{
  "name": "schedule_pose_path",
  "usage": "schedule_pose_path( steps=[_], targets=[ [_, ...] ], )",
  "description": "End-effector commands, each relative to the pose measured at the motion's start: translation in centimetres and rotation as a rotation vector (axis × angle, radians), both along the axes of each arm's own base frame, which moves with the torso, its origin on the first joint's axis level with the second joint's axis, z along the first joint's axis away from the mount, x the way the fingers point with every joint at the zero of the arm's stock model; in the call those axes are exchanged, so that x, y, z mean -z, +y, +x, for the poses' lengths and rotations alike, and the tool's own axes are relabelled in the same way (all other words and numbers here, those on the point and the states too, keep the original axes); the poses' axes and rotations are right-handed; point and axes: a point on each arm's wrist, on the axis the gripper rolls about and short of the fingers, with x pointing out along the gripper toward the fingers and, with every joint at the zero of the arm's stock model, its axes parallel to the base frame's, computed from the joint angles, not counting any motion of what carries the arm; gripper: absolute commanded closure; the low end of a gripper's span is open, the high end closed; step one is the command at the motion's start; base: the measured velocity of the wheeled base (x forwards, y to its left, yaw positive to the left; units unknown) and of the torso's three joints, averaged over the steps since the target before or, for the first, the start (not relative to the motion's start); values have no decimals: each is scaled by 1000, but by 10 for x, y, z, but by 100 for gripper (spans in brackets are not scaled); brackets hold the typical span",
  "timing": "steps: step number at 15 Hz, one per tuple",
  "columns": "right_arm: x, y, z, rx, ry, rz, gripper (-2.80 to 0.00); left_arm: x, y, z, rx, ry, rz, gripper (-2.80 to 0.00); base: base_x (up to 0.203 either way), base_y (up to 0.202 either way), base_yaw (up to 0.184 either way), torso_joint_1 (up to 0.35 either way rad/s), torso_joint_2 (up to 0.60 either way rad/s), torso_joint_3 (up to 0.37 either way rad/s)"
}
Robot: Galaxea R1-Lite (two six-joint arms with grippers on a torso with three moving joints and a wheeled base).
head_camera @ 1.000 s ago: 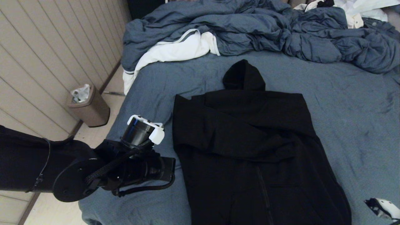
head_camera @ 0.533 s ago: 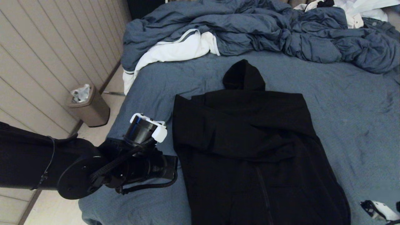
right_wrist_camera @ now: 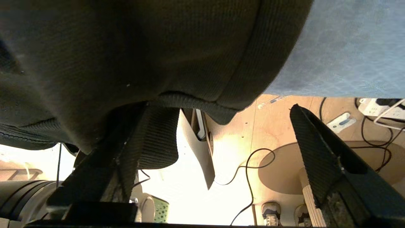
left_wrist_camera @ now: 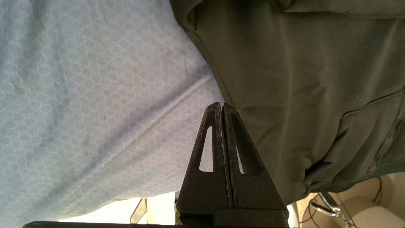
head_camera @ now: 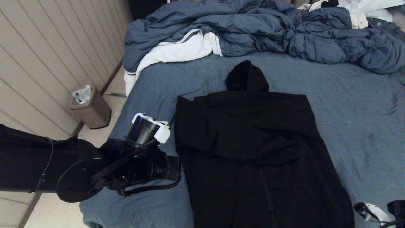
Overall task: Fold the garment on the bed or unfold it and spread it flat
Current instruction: Fold the black sweatshirt
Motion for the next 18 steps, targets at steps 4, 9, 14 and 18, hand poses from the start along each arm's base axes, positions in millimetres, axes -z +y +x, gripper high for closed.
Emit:
schedule_pose_path(
  steps=[4, 9, 14, 18],
  targets=[
    [3, 0, 0, -2, 15, 14, 0, -3, -3, 2, 1, -10, -9, 0, 0, 0, 0, 0, 0, 0],
    [7, 4, 3, -31, 28, 23, 0, -6, -3, 1, 3, -16, -17, 0, 0, 0, 0, 0, 0, 0],
    [-2, 2, 4, -23, -43, 4, 0, -6, -3, 0, 6, -15, -20, 0, 0, 0, 0, 0, 0, 0],
    [-38, 7, -2, -24, -259, -53, 0, -6, -6, -2, 17, -13, -20, 0, 0, 0, 0, 0, 0, 0]
  ],
)
